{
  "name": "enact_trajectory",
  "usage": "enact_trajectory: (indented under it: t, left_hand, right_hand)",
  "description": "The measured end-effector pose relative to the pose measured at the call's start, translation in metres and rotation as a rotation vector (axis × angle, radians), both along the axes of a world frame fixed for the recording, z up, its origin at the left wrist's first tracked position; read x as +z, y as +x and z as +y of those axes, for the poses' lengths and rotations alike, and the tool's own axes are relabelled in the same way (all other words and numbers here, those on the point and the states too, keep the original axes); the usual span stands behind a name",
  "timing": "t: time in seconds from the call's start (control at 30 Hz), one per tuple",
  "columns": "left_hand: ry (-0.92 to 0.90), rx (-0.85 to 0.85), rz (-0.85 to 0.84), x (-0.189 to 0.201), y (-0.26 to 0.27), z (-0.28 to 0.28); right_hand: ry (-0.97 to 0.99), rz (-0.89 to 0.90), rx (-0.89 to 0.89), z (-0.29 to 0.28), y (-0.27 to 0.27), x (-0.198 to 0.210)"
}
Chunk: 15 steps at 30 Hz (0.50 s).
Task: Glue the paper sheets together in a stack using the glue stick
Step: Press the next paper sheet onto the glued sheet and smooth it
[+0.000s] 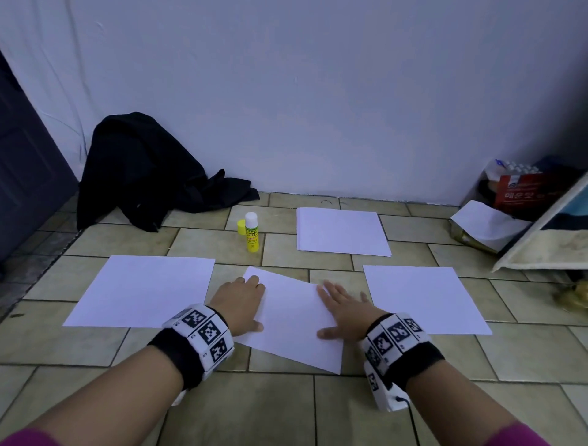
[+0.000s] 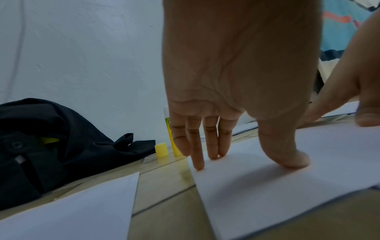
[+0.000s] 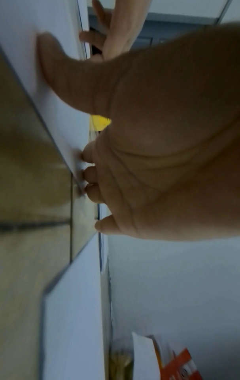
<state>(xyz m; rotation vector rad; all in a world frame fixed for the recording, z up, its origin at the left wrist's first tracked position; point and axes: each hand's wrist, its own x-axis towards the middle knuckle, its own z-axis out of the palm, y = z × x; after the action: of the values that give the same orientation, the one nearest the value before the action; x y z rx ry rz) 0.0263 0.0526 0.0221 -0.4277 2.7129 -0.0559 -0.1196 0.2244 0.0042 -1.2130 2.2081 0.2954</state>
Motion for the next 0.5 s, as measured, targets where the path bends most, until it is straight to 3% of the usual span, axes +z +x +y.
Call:
enact_trajectory:
  t: [0.2,0.33,0.5]
  left_hand:
    - [0.108,0.011,0.045,-0.013,0.000,-0.013]
    - [0.252,0.052,-0.092,-0.021,0.006,-0.029]
    - [0.313,-0.011,-0.180,-0.026,0.010,-0.043]
  right_hand:
    - [-0.016,0.046,-0.128,0.005,-0.015,0.010]
    - [-0.079,-0.013,-0.175,0.002,-0.016,0.014]
    - [-0.151,-0.089,-0.199,0.012,-0.015,0.012]
